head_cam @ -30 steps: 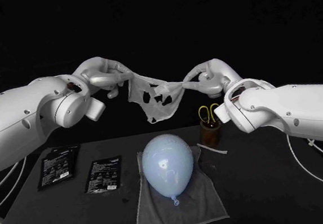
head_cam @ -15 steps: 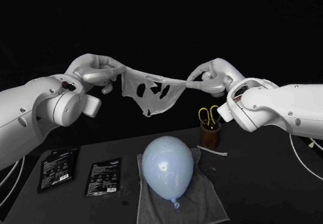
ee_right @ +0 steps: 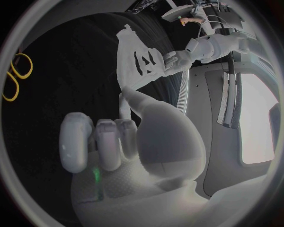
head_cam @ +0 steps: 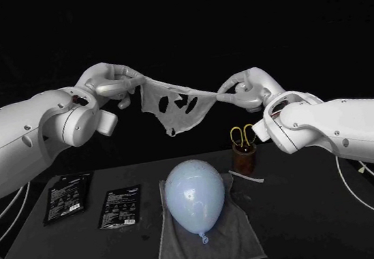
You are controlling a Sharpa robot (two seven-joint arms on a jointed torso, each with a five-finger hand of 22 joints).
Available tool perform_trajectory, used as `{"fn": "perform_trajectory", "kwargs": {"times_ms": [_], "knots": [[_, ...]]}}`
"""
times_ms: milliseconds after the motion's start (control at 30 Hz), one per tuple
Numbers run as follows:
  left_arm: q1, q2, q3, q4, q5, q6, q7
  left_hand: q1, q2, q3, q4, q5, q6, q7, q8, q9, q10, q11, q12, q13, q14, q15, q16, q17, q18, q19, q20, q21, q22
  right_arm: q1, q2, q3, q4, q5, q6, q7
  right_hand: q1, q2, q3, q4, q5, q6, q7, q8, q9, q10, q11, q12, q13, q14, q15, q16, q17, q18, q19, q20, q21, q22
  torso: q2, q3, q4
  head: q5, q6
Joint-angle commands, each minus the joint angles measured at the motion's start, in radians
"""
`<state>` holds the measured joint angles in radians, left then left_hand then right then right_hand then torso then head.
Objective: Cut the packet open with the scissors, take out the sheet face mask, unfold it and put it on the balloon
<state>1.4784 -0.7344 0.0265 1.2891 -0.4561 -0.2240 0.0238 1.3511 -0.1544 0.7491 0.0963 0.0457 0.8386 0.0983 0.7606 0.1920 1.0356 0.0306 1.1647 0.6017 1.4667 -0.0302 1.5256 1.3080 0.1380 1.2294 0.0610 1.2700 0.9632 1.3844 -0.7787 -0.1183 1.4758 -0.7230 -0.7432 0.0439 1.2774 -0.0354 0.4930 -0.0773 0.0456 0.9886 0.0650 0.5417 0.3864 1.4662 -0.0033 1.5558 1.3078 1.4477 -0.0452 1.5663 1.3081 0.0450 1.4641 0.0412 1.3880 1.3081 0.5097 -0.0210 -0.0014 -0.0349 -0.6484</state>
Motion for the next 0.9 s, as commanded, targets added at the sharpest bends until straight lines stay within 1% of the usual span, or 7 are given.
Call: {"fn": "perform_trajectory", "kwargs": {"times_ms": [33, 267, 467, 600, 733, 833, 900], "knots": [[0.004, 0.002, 0.002, -0.001, 0.011, -0.008, 0.02, -0.004, 0.009, 0.0, -0.008, 0.003, 0.008, 0.001, 0.004, 0.048, 0.011, -0.007, 0.003, -0.001, 0.045, -0.008, 0.004, 0.075, -0.017, 0.008, -0.002, 0.003, 0.002, 0.001, -0.002, 0.001, 0.002, -0.007, -0.011, 0.003, 0.003, 0.009, 0.009, 0.0, 0.003, 0.005, -0.001, 0.005, 0.024, 0.096, -0.006, 0.003, 0.251, 0.123, -0.025, 0.005, 0.263, -0.006, 0.042, -0.003, 0.001, 0.211, 0.0, -0.0003, 0.0001, 0.001, 0.001], [0.007, 0.003, 0.002, 0.002, 0.009, 0.007, 0.028, -0.004, 0.009, 0.0, -0.008, 0.003, 0.008, 0.001, 0.004, 0.048, 0.011, -0.007, 0.003, -0.001, 0.045, -0.008, 0.004, 0.075, -0.017, 0.008, -0.002, 0.003, 0.002, 0.001, -0.004, 0.001, 0.024, 0.006, -0.01, 0.003, 0.003, 0.009, 0.009, 0.0, 0.003, 0.005, -0.001, 0.005, 0.024, 0.096, -0.006, 0.003, 0.251, 0.123, -0.025, 0.005, 0.263, -0.006, 0.042, -0.003, 0.001, 0.211, 0.001, 0.0, -0.0004, 0.001, 0.0], [0.007, 0.001, 0.002, 0.006, -0.013, 0.036, 0.034, -0.005, 0.009, 0.0, -0.01, 0.003, 0.008, 0.001, 0.003, 0.048, 0.011, -0.008, 0.002, -0.002, 0.045, -0.008, 0.004, 0.076, -0.017, 0.009, -0.002, 0.004, 0.003, 0.0, -0.016, 0.0, 0.08, 0.028, -0.013, 0.006, 0.002, 0.009, 0.011, -0.001, 0.003, 0.005, -0.001, 0.006, 0.025, 0.096, -0.006, 0.003, 0.25, 0.123, -0.025, 0.005, 0.263, -0.006, 0.041, -0.003, -0.001, 0.21, 0.0, -0.0005, 0.001, 0.0, 0.0], [0.007, 0.001, 0.002, 0.002, -0.041, 0.063, 0.038, -0.005, 0.009, 0.0, -0.01, 0.003, 0.008, 0.001, 0.003, 0.048, 0.01, -0.008, 0.001, -0.003, 0.046, -0.008, 0.004, 0.076, -0.017, 0.009, -0.002, 0.004, 0.003, -0.003, -0.024, -0.002, 0.12, 0.052, -0.018, 0.011, 0.001, 0.008, 0.012, -0.001, 0.003, 0.005, -0.001, 0.006, 0.025, 0.095, -0.006, 0.003, 0.25, 0.123, -0.025, 0.005, 0.263, -0.006, 0.041, -0.003, -0.001, 0.21, -0.002, -0.0018, -0.0006, -0.002, 0.0], [0.007, 0.002, 0.001, -0.008, -0.072, 0.102, 0.044, -0.005, 0.009, 0.0, -0.01, 0.003, 0.008, 0.001, 0.003, 0.048, 0.009, -0.008, 0.0, -0.005, 0.046, -0.008, 0.005, 0.076, -0.017, 0.008, -0.002, 0.004, 0.002, -0.008, -0.029, -0.005, 0.158, 0.078, -0.022, 0.022, 0.0, 0.008, 0.013, -0.001, 0.003, 0.005, -0.001, 0.006, 0.025, 0.095, -0.006, 0.002, 0.249, 0.123, -0.025, 0.005, 0.263, -0.006, 0.041, -0.003, -0.002, 0.21, -0.005, -0.0047, -0.0007, -0.006, 0.005], [0.007, 0.001, 0.001, -0.015, -0.092, 0.131, 0.05, -0.005, 0.008, 0.0, -0.01, 0.003, 0.008, 0.001, 0.003, 0.048, 0.008, -0.008, 0.0, -0.007, 0.046, -0.008, 0.005, 0.076, -0.017, 0.008, -0.002, 0.003, 0.001, -0.014, -0.035, -0.008, 0.184, 0.105, -0.022, 0.039, 0.0, 0.008, 0.013, -0.001, 0.003, 0.005, -0.001, 0.007, 0.025, 0.095, -0.006, 0.002, 0.249, 0.123, -0.025, 0.005, 0.263, -0.006, 0.041, -0.003, -0.001, 0.21, -0.009, -0.0086, 0.0, -0.006, 0.005], [0.007, 0.0, 0.001, -0.022, -0.107, 0.158, 0.055, -0.005, 0.008, 0.001, -0.011, 0.003, 0.008, 0.001, 0.003, 0.048, 0.009, -0.007, 0.0, -0.006, 0.046, -0.008, 0.005, 0.076, -0.017, 0.008, -0.002, 0.004, 0.001, -0.025, -0.041, -0.012, 0.213, 0.134, -0.023, 0.059, -0.001, 0.008, 0.013, -0.001, 0.003, 0.005, -0.001, 0.007, 0.025, 0.095, -0.006, 0.002, 0.249, 0.123, -0.025, 0.005, 0.263, -0.006, 0.041, -0.003, -0.001, 0.21, -0.014, -0.0125, -0.0003, -0.004, 0.003]]}}
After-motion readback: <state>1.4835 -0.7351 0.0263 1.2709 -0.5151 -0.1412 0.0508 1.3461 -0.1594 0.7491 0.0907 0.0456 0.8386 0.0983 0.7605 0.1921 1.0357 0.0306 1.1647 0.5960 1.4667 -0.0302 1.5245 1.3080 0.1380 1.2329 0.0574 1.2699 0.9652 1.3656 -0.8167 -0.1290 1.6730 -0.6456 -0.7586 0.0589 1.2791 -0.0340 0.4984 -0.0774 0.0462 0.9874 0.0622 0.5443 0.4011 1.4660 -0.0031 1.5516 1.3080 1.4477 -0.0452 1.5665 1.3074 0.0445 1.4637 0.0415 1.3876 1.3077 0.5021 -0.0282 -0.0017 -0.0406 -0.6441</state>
